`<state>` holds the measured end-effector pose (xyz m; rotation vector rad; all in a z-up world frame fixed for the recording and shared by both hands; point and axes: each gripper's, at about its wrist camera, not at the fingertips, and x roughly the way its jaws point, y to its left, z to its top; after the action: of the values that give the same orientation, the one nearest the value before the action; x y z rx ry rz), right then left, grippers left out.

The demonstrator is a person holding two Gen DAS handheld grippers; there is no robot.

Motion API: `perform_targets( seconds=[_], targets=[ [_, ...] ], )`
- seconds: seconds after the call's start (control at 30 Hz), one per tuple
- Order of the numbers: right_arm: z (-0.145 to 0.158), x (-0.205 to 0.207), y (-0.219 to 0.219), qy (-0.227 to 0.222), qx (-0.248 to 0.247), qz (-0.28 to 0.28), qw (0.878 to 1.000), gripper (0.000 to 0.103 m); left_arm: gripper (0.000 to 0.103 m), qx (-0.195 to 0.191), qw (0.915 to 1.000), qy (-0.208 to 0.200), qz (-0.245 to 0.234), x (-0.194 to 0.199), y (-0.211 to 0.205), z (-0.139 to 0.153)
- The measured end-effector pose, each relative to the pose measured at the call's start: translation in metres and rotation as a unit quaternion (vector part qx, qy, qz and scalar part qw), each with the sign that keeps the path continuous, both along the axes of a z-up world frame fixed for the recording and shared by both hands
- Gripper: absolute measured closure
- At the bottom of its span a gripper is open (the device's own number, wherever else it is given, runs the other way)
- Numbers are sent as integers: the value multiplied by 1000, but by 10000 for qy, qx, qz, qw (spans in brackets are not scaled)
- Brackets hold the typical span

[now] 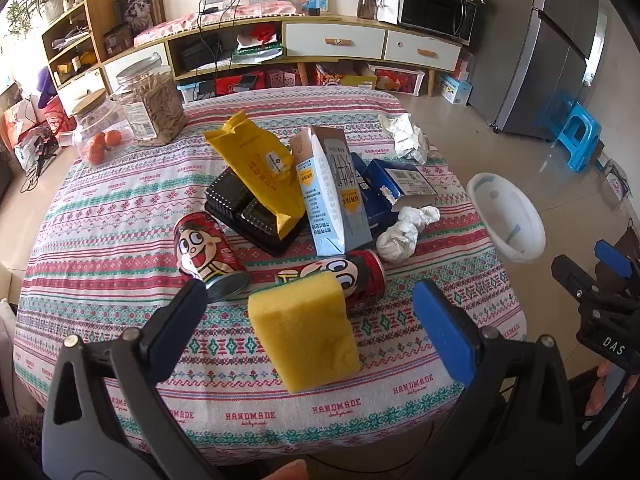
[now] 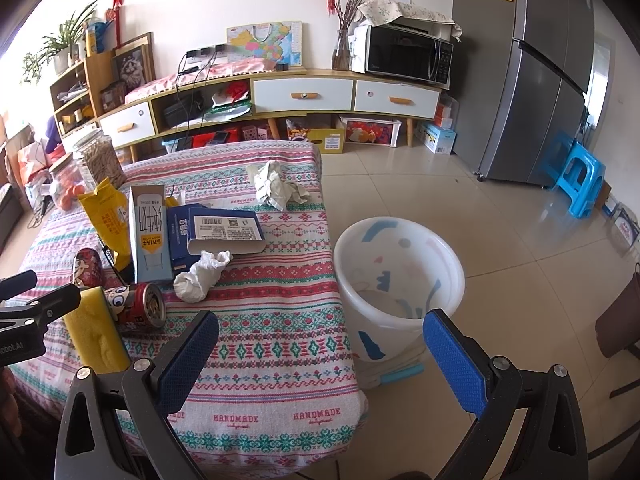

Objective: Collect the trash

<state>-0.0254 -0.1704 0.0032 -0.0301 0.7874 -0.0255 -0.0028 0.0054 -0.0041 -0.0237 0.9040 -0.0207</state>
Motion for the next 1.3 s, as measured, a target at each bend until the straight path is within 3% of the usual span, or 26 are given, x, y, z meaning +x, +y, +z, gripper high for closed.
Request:
perform_targets(
  seconds=[0.67, 1.1, 1.3],
  targets=[
    [5, 2, -1, 3, -67, 40, 10000, 0, 1, -13, 9999, -142, 98, -1, 7, 5],
    [28, 31, -8, 284, 504, 430, 9974, 0, 1, 15, 9991, -240, 339, 25, 32, 26],
    [37, 63, -10, 501, 493, 555, 9960, 0, 1, -368, 9985, 234, 330, 66, 53, 26]
  ],
)
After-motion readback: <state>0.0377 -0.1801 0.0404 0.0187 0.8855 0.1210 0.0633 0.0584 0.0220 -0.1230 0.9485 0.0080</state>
